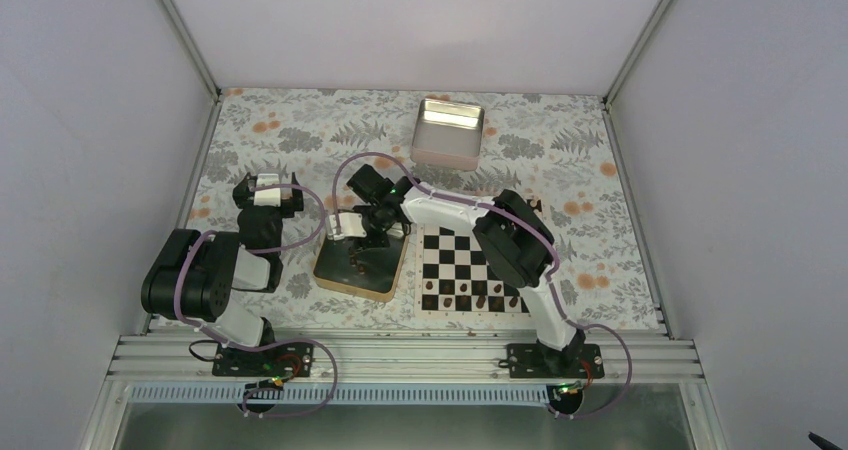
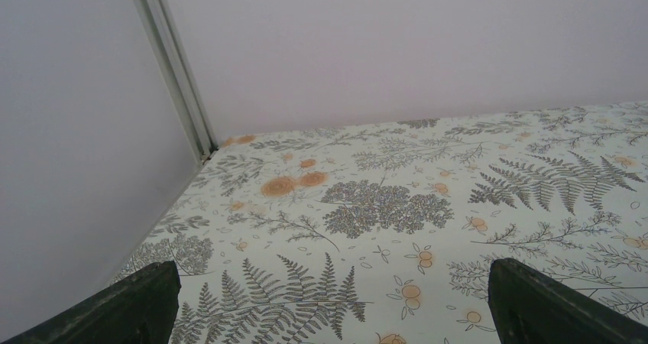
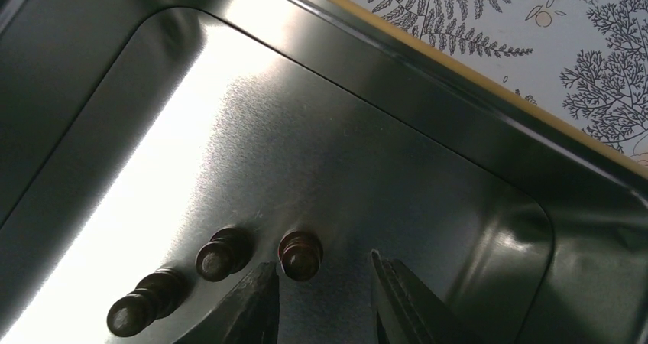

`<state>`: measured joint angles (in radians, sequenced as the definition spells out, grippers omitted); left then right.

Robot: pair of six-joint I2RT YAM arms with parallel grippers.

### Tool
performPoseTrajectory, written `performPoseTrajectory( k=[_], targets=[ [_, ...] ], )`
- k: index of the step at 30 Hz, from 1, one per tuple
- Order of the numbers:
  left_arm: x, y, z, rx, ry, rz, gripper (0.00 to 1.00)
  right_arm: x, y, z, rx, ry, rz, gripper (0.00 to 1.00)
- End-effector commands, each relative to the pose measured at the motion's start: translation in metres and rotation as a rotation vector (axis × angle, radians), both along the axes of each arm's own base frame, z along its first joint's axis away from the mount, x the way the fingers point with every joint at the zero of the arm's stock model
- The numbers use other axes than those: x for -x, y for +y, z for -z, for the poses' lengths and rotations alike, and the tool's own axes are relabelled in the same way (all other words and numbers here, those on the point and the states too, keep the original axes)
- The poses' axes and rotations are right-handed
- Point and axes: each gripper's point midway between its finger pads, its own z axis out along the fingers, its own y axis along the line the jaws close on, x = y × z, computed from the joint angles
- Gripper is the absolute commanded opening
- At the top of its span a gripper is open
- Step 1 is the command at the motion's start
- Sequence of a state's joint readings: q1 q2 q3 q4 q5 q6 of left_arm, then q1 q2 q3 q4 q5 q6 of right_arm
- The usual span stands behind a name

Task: Set up the chess pieces on the board
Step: Pick up the chess piece from the storage box, then place the chess piece on the chessboard.

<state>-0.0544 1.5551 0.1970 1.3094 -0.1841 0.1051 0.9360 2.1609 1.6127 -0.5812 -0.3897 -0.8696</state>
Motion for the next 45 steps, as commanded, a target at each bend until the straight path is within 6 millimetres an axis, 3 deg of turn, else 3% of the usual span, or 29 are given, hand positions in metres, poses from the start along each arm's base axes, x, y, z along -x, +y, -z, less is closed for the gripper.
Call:
performPoseTrajectory(
  k=[1, 12, 15, 18, 24, 28, 32, 34, 36, 39, 41, 45],
  targets=[
    [-0.001, -0.002, -0.009, 0.001, -0.039, 0.009, 1.00, 0.013, 0.005, 0.005, -0.003, 0.027, -0.038, 0.32],
    [-0.001, -0.002, -0.008, 0.002, -0.038, 0.009, 1.00, 0.022, 0.012, 0.015, 0.007, 0.036, -0.059, 0.29],
    [-0.001, -0.002, -0.009, 0.001, -0.039, 0.008, 1.00, 0.023, 0.014, 0.017, 0.013, 0.025, -0.058, 0.15],
    [-0.001, -0.001, -0.008, 0.001, -0.039, 0.007, 1.00, 0.021, 0.014, 0.014, 0.011, 0.014, -0.050, 0.11],
    [-0.001, -0.002, -0.009, 0.001, -0.039, 0.008, 1.00, 0.013, 0.003, -0.018, -0.013, -0.040, -0.026, 0.08],
    [-0.001, -0.002, -0.008, 0.000, -0.037, 0.008, 1.00, -0.007, -0.017, -0.057, -0.044, -0.074, 0.028, 0.08],
    [-0.001, -0.002, -0.008, 0.001, -0.037, 0.009, 1.00, -0.030, -0.048, -0.093, -0.058, -0.109, 0.109, 0.09],
    [-0.002, -0.002, -0.008, 0.001, -0.036, 0.009, 1.00, -0.042, -0.073, -0.107, -0.053, -0.135, 0.166, 0.09],
    [-0.001, -0.002, -0.008, 0.001, -0.037, 0.009, 1.00, -0.054, -0.105, -0.115, -0.041, -0.161, 0.233, 0.09],
    [-0.001, -0.002, -0.008, 0.001, -0.036, 0.010, 1.00, -0.062, -0.171, -0.125, -0.039, -0.176, 0.345, 0.09],
    [-0.001, -0.002, -0.007, 0.001, -0.035, 0.009, 1.00, -0.057, -0.209, -0.121, -0.027, -0.173, 0.393, 0.10],
    [-0.001, -0.002, -0.007, 0.001, -0.035, 0.011, 1.00, -0.029, -0.277, -0.091, 0.067, -0.164, 0.465, 0.10]
  ],
)
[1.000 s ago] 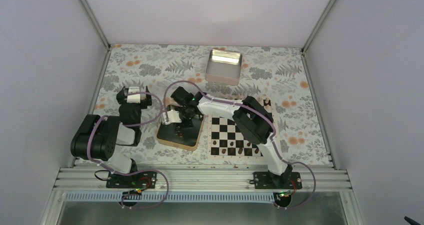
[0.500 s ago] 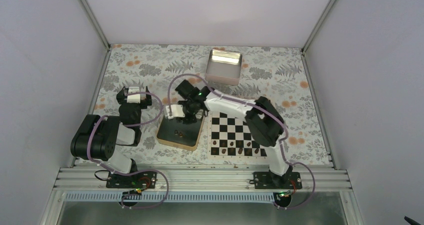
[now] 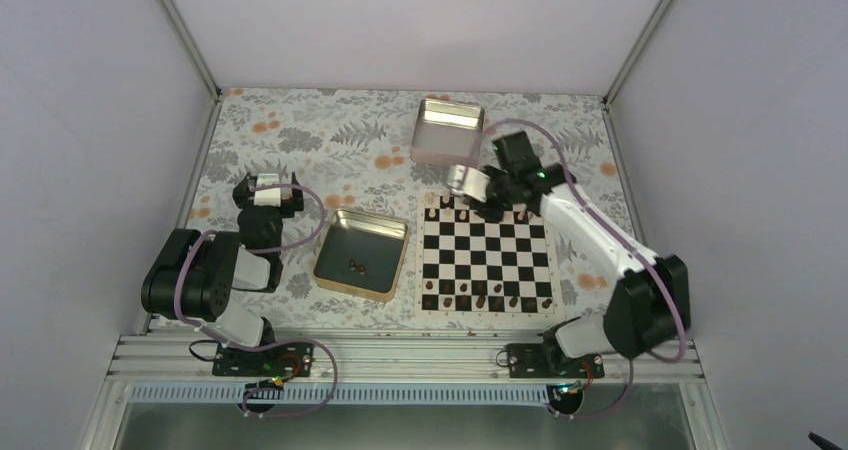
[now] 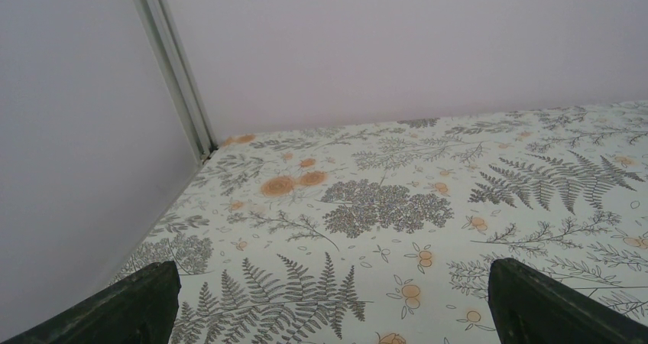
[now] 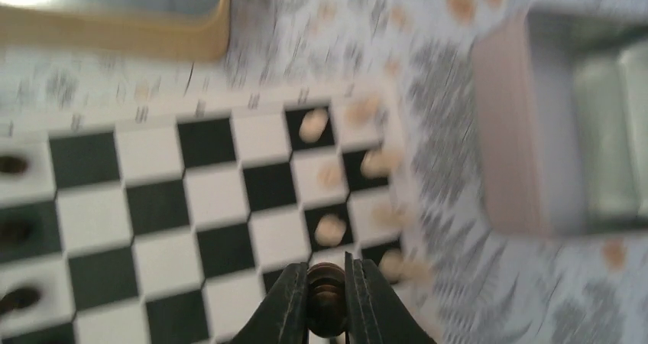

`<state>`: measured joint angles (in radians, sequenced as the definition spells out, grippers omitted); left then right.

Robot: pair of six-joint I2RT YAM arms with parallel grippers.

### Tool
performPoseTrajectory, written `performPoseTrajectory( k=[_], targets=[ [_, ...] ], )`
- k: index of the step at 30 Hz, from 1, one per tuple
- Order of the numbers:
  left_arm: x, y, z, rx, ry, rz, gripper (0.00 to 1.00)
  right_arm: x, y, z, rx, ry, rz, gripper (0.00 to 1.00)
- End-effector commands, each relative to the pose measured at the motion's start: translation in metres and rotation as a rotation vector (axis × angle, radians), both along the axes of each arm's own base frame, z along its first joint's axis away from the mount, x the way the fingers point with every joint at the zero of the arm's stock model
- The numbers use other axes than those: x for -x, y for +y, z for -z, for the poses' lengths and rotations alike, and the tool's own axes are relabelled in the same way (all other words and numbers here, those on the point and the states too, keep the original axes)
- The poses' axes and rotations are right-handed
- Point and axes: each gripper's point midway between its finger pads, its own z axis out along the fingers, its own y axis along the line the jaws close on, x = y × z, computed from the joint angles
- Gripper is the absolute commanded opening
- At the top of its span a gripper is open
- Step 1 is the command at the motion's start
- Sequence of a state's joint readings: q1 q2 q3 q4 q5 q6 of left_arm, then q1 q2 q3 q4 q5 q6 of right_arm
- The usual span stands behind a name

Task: Set up the chess pieces on the board
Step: Place the chess piece on the chessboard.

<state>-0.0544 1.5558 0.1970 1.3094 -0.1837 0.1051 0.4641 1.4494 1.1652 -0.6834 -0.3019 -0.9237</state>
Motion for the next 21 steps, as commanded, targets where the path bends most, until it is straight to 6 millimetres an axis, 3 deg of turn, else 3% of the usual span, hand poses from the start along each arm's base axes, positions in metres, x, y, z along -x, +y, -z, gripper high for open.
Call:
performPoseTrajectory(
  k=[1, 5, 9, 14, 21],
  targets=[
    [-0.001, -0.002, -0.007, 0.000, -0.035, 0.008, 1.00, 0.041, -0.060, 0.039, 0.115, 0.071, 0.031, 0.10],
    [-0.001, -0.002, -0.007, 0.001, -0.034, 0.009, 1.00, 0.066, -0.106, 0.063, 0.141, 0.139, 0.093, 0.10],
    [-0.001, -0.002, -0.008, 0.000, -0.036, 0.009, 1.00, 0.086, -0.126, 0.082, 0.152, 0.148, 0.106, 0.10],
    [-0.001, -0.002, -0.008, -0.001, -0.036, 0.010, 1.00, 0.111, -0.128, 0.108, 0.165, 0.196, 0.058, 0.10],
    [-0.001, -0.002, -0.008, 0.000, -0.036, 0.008, 1.00, 0.128, -0.127, 0.132, 0.169, 0.268, 0.013, 0.10]
  ],
)
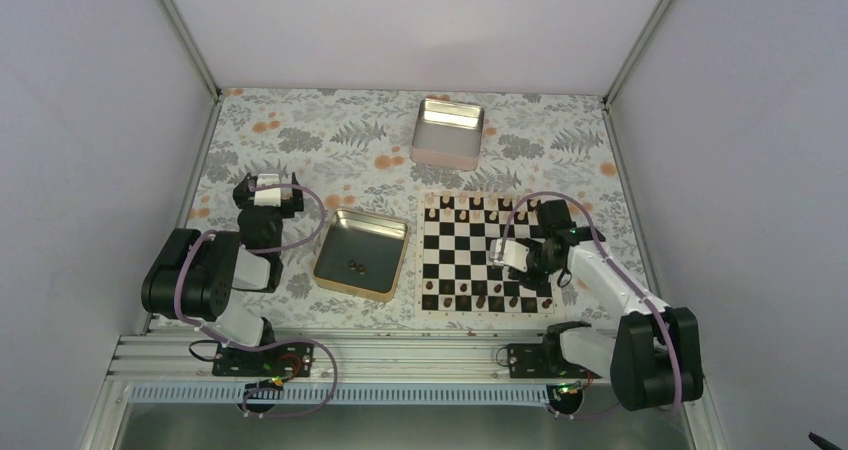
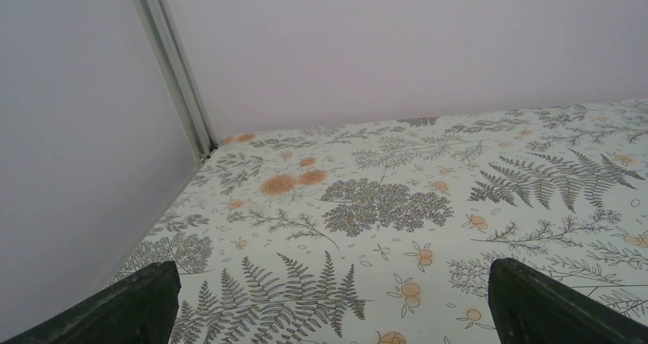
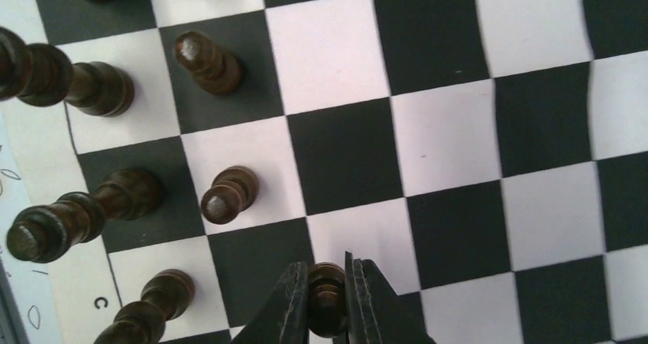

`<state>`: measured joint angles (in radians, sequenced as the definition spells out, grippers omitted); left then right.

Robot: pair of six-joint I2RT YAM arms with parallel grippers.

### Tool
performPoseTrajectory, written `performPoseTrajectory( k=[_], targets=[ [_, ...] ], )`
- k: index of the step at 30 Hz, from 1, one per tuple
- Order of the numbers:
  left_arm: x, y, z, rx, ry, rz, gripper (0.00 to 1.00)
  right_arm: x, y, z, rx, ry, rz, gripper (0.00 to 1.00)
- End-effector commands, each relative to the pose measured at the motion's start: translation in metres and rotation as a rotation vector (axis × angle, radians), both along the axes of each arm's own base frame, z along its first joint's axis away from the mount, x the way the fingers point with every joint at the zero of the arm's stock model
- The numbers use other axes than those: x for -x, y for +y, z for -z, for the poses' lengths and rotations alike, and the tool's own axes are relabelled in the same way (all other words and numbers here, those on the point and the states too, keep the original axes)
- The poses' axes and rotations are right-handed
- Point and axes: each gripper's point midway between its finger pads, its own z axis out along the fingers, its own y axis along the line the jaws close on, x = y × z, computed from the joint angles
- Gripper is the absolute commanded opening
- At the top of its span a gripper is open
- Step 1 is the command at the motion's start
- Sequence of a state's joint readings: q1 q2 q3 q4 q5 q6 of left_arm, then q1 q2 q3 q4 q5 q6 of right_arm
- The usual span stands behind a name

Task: Set up the chess pieces on the board
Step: Place the chess piece on the chessboard.

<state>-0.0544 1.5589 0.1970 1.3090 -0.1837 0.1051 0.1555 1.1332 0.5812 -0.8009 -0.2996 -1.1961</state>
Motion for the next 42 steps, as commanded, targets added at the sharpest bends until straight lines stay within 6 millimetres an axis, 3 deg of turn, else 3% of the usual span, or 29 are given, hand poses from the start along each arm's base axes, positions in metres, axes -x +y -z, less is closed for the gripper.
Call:
performPoseTrajectory(
  k=[1, 20, 32, 42],
  targets=[
    [-0.001, -0.002, -0.009, 0.000, -0.040, 0.009, 1.00, 0.007, 0.006, 0.009, -0.032, 0.028, -0.054, 0.10],
    [-0.001, -0.003, -0.010, -0.002, -0.041, 0.011, 1.00, 0.035, 0.006, 0.016, -0.039, 0.130, -0.098, 0.10],
    [-0.001, -0.003, -0.009, -0.001, -0.040, 0.010, 1.00, 0.027, 0.003, 0.030, -0.016, 0.115, -0.082, 0.13],
    [-0.001, -0.003, -0.009, -0.002, -0.040, 0.010, 1.00, 0.018, 0.001, 0.024, -0.009, 0.055, -0.073, 0.12]
  ],
)
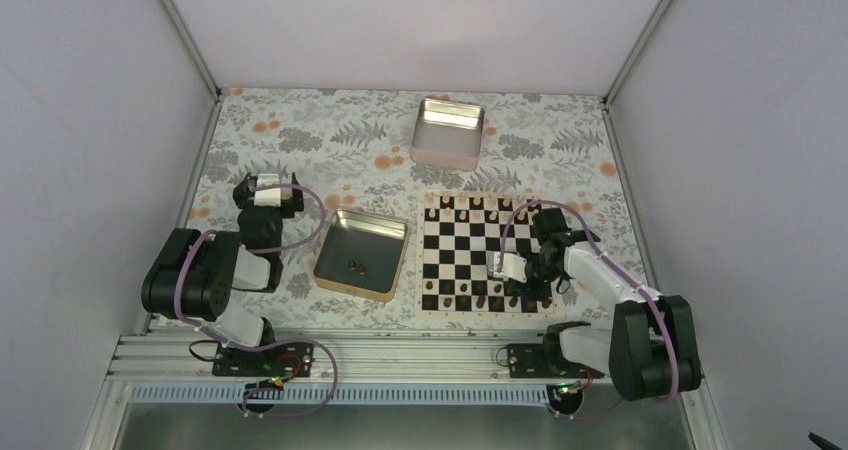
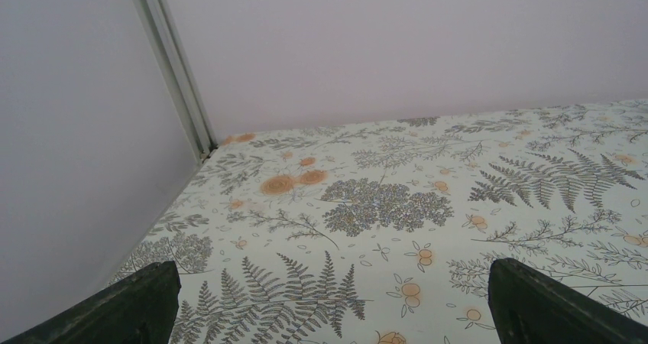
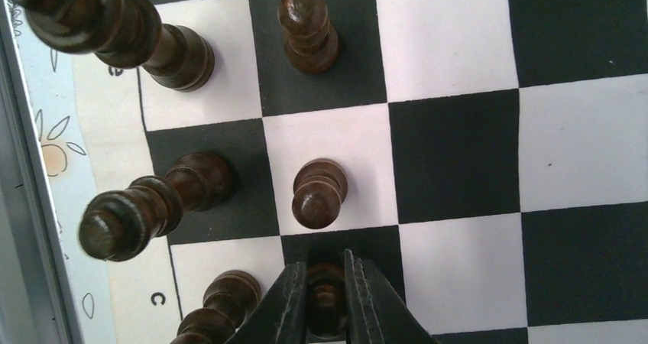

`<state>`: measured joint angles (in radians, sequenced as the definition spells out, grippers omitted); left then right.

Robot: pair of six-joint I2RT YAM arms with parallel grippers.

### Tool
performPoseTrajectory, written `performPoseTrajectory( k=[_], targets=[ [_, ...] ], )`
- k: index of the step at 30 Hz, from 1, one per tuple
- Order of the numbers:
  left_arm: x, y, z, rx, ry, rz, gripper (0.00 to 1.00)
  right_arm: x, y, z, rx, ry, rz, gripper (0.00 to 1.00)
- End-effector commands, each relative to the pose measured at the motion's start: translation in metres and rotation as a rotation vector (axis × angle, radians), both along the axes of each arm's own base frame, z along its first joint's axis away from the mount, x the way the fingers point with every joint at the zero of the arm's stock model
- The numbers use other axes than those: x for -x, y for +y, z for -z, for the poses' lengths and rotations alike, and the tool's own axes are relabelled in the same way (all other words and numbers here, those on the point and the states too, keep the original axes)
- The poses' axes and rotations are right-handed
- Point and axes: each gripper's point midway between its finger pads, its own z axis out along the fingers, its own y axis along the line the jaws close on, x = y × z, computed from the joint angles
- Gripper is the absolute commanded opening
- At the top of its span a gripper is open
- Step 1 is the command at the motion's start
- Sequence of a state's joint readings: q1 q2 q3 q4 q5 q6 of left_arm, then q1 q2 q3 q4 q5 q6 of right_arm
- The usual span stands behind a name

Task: Set up the chess pieces on the board
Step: Place the chess piece on the chessboard.

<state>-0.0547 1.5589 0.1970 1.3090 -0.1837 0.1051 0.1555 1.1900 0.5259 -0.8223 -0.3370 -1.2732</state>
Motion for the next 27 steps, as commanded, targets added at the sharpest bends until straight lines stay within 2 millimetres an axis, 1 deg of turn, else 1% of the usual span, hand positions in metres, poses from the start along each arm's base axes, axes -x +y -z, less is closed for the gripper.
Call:
performPoseTrajectory(
  k=[1, 8, 11, 17, 19, 27],
  targets=[
    [-0.001, -0.003, -0.010, -0.003, -0.041, 0.009, 1.00, -0.011, 0.000, 0.001, -0.002, -0.057, 0.006, 0.12],
    [-0.001, -0.003, -0.009, -0.002, -0.040, 0.009, 1.00, -0.021, 0.000, -0.005, -0.005, -0.106, 0.012, 0.11],
    [-0.001, -0.003, -0.010, -0.002, -0.042, 0.010, 1.00, -0.022, 0.000, -0.003, -0.004, -0.102, 0.013, 0.11],
    [-0.001, -0.003, -0.010, -0.002, -0.041, 0.009, 1.00, -0.016, -0.002, 0.006, 0.010, -0.048, 0.017, 0.11],
    [-0.001, -0.003, -0.009, -0.002, -0.041, 0.009, 1.00, -0.013, -0.002, 0.006, 0.012, -0.029, 0.015, 0.11],
    [-0.001, -0.003, -0.009, -0.002, -0.041, 0.009, 1.00, -0.011, 0.001, -0.015, -0.014, -0.050, 0.002, 0.08]
  ],
)
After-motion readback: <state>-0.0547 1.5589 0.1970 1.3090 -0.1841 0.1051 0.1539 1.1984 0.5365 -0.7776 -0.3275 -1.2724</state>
